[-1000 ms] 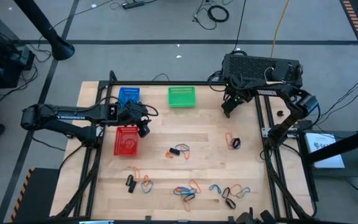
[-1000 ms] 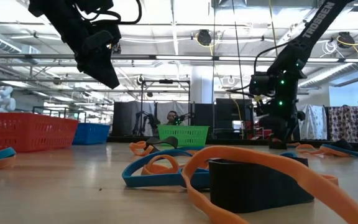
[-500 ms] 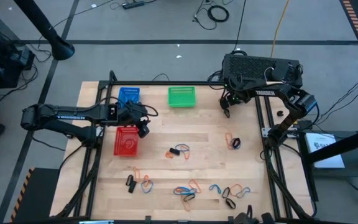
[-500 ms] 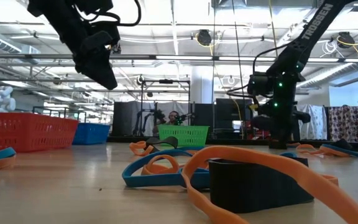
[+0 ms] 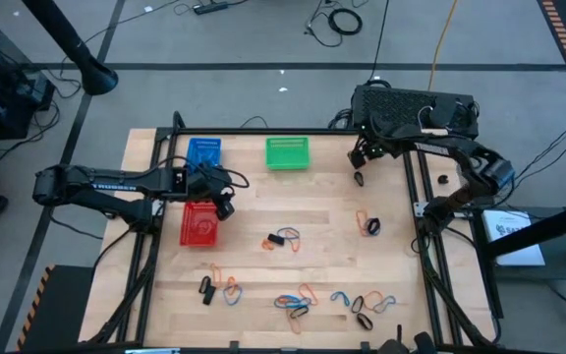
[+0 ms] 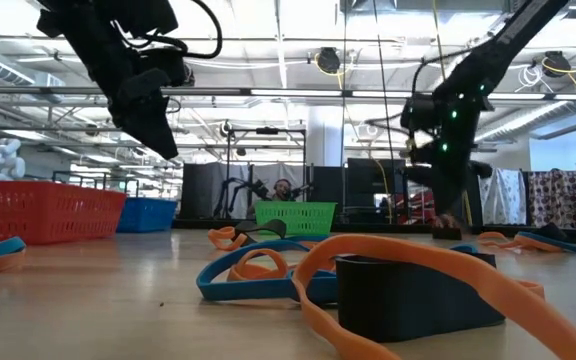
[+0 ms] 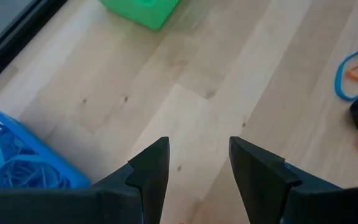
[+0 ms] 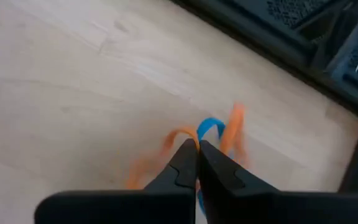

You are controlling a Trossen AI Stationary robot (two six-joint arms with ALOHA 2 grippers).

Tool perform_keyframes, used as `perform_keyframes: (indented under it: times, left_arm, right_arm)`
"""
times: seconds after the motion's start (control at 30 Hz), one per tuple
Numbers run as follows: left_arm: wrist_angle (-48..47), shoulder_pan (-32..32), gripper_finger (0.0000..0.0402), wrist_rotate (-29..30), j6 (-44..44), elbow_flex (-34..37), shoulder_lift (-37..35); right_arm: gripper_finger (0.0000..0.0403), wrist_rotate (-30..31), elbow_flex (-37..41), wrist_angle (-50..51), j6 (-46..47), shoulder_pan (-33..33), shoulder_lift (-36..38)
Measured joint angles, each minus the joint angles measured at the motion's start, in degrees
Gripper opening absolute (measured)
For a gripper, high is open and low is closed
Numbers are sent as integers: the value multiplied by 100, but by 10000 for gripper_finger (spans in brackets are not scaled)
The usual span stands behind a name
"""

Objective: Sort rubber bands into baskets
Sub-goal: Put the blue rubber band into the blue bin

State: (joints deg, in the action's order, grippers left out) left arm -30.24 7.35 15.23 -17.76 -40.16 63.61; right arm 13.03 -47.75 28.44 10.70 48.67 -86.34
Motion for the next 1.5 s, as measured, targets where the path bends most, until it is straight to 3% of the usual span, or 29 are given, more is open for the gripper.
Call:
perform_keyframes:
  times: [0.1, 0.27, 0.33, 0.5, 0.57, 0.73, 1.17, 1.33, 1.5]
  left_arm:
    - [84, 0, 176, -6, -2, 0, 0]
    - [225, -2, 176, -111, -6, 0, 0]
    - [265, -33, 176, -135, -36, 0, 0]
    - [289, -195, 176, -147, -148, 0, 0]
    - [289, -273, 176, -147, -149, 0, 0]
    - [309, -376, 176, -139, -151, 0, 0]
    - [532, -376, 176, -110, -122, 0, 2]
    - [583, -376, 176, -107, -122, 0, 9]
    - [590, -376, 176, -106, -120, 0, 117]
  right_arm:
    - [1, -187, -9, 5, -56, -67, 344]
    - [1, -1287, -22, 201, -71, -191, 828]
    - [0, -1446, -22, 318, -47, -280, 1002]
    - [0, -208, -28, 969, 420, -420, 1221]
    - [2, -38, -2, 1108, 528, -456, 1215]
    - [34, -137, 251, 872, 695, -585, 1214]
    - [179, 198, 781, 390, 942, -401, 906]
    - [199, 160, 785, 311, 762, -416, 856]
    - [198, 36, 785, 1007, 682, -453, 868]
